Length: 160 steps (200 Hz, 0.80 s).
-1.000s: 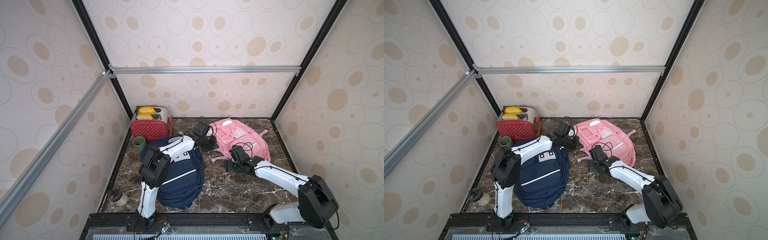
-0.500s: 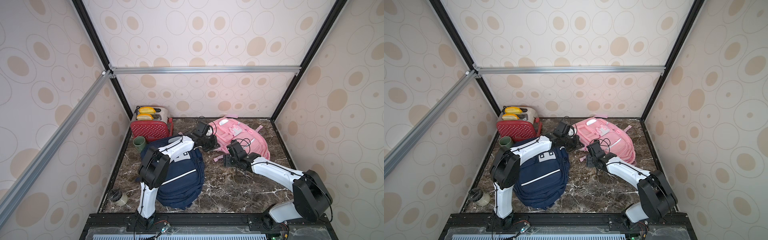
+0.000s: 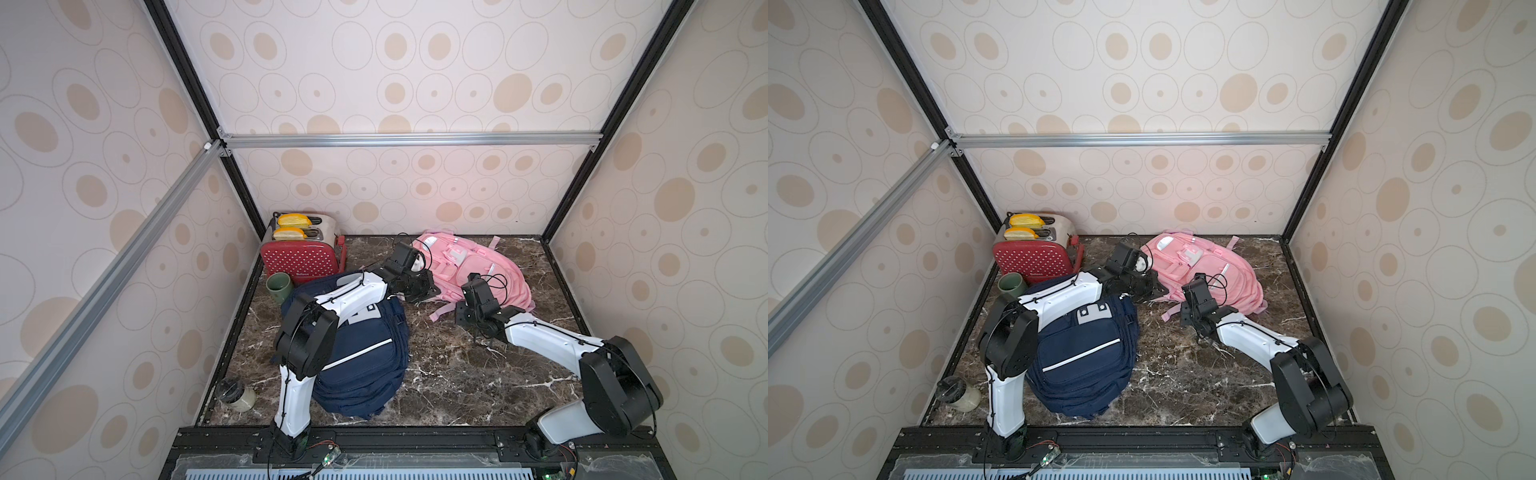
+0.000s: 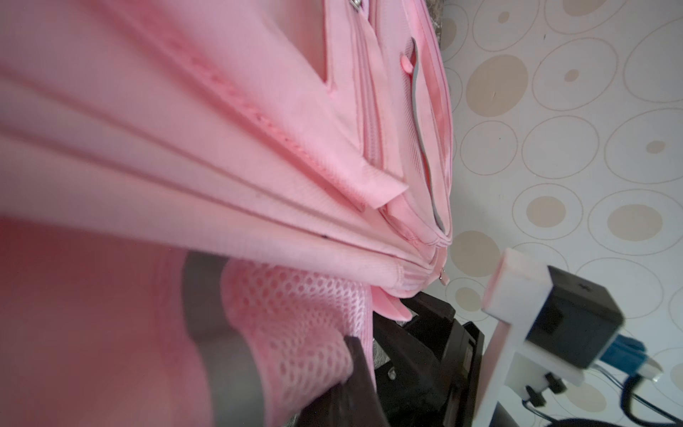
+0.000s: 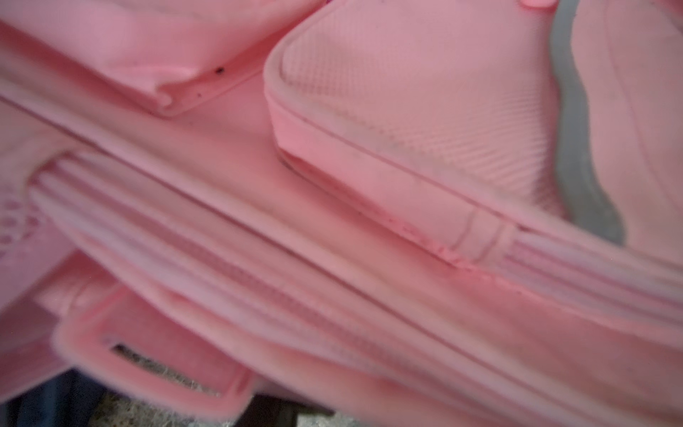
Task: Zip up the backpack
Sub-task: Zip the zipper on the backpack.
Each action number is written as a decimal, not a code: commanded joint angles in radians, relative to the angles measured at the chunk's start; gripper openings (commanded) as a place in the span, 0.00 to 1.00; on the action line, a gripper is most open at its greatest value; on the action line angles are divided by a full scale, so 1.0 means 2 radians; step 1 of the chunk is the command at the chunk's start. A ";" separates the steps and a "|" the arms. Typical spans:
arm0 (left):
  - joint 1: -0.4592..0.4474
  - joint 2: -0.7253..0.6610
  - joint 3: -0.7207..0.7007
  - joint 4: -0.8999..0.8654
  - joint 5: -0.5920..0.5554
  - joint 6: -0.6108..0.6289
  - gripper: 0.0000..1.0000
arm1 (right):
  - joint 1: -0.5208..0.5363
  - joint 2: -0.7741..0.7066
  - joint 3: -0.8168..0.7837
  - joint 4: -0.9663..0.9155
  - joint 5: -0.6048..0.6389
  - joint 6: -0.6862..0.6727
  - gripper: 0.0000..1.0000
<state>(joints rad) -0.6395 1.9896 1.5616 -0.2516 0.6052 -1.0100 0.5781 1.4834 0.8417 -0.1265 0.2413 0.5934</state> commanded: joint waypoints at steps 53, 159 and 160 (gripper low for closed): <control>-0.003 -0.024 0.001 0.023 0.051 -0.021 0.00 | -0.007 -0.001 0.000 0.035 -0.044 -0.035 0.00; 0.086 0.068 0.077 -0.075 0.041 0.062 0.00 | -0.014 -0.097 -0.001 -0.277 -0.168 -0.148 0.00; 0.087 0.069 0.079 -0.077 0.041 0.063 0.00 | -0.014 -0.099 -0.001 -0.280 -0.169 -0.149 0.00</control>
<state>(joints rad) -0.5415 2.0590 1.6096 -0.3386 0.7296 -0.9890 0.5617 1.3731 0.8490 -0.3748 -0.0147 0.3992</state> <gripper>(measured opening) 0.042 0.080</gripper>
